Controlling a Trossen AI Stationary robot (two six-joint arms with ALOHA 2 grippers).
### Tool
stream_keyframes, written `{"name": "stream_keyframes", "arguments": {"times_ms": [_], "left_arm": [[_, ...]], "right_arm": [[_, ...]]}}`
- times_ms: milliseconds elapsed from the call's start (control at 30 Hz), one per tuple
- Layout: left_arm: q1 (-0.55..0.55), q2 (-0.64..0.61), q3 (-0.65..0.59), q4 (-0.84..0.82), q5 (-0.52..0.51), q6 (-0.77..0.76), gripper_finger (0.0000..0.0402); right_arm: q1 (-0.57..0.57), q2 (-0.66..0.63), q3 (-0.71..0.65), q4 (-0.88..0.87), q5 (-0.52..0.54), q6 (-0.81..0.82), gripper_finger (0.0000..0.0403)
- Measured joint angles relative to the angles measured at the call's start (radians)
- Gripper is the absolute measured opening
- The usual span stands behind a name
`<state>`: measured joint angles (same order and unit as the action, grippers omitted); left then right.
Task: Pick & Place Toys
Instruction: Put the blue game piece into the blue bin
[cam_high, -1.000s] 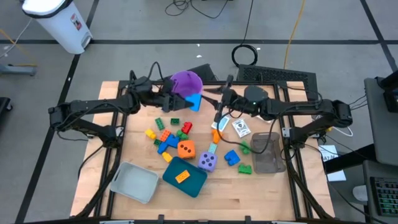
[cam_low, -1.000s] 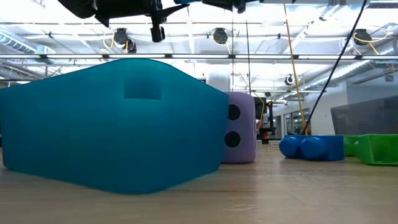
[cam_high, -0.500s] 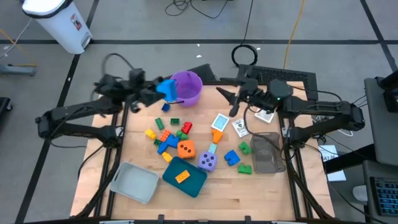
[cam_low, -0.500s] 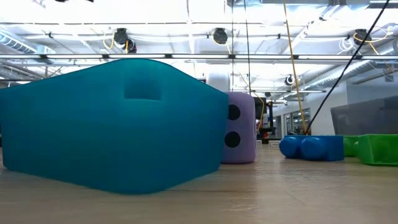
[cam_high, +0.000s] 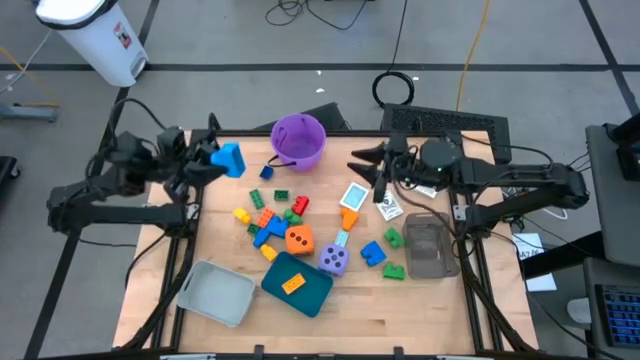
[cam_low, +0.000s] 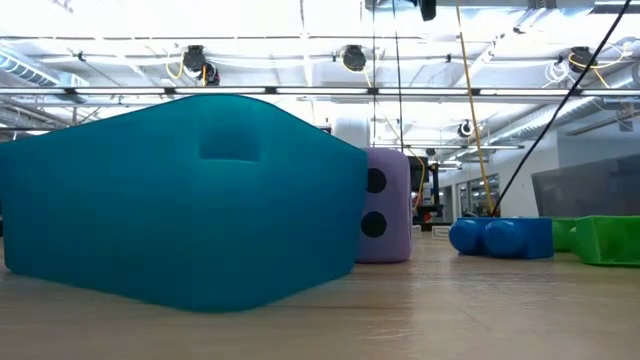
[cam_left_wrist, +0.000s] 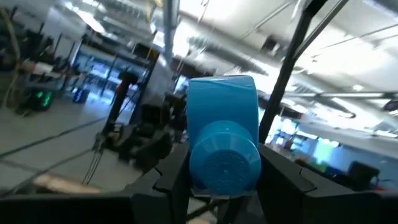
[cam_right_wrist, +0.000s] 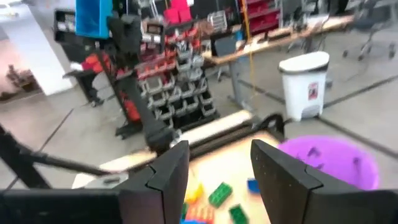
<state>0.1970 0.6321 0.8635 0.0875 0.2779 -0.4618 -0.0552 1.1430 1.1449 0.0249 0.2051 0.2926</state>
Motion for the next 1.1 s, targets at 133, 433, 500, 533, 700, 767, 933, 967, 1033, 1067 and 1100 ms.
{"name": "stream_keyframes", "arguments": {"times_ms": [133, 433, 500, 533, 700, 767, 933, 967, 1033, 1067, 1100], "left_arm": [[-0.116, 0.012, 0.001, -0.105, -0.108, 0.034, 0.0149], [-0.376, 0.175, 0.0, -0.17, -0.382, 0.067, 0.0149], [-0.434, 0.221, 0.0, -0.162, -0.439, 0.059, 0.0149], [-0.463, 0.243, 0.0, -0.162, -0.471, 0.056, 0.0149], [-0.606, 0.379, 0.039, -0.162, -0.634, 0.037, 0.0149], [-0.661, 0.446, 0.092, -0.201, -0.691, 0.041, 0.0149], [-0.738, 0.64, 0.301, -0.429, -0.744, -0.009, 0.0149], [-0.744, 0.683, 0.346, -0.49, -0.744, -0.033, 0.0149], [-0.751, 0.763, 0.434, -0.618, -0.738, -0.084, 0.0149], [-0.75, 0.8, 0.476, -0.671, -0.724, -0.112, 0.0149], [-0.75, 0.835, 0.512, -0.723, -0.709, -0.141, 0.0149]], "right_arm": [[0.031, 0.025, -0.001, 0.001, 0.0, 0.014, 0.0162], [0.076, 0.051, -0.001, 0.007, 0.0, 0.011, 0.016], [0.082, 0.052, -0.001, 0.005, -0.001, 0.011, 0.016], [0.085, 0.052, -0.001, 0.004, -0.001, 0.011, 0.016], [0.126, 0.042, -0.001, -0.008, -0.054, 0.011, 0.016], [0.154, 0.042, -0.001, -0.031, -0.094, 0.028, 0.016], [0.252, 0.042, -0.001, -0.152, -0.103, 0.062, 0.016], [0.272, 0.043, -0.001, -0.185, -0.103, 0.065, 0.016], [0.313, 0.043, -0.004, -0.23, -0.087, 0.083, 0.016], [0.333, 0.043, -0.015, -0.231, -0.063, 0.096, 0.016], [0.351, 0.042, -0.032, -0.226, -0.036, 0.11, 0.016]]}}
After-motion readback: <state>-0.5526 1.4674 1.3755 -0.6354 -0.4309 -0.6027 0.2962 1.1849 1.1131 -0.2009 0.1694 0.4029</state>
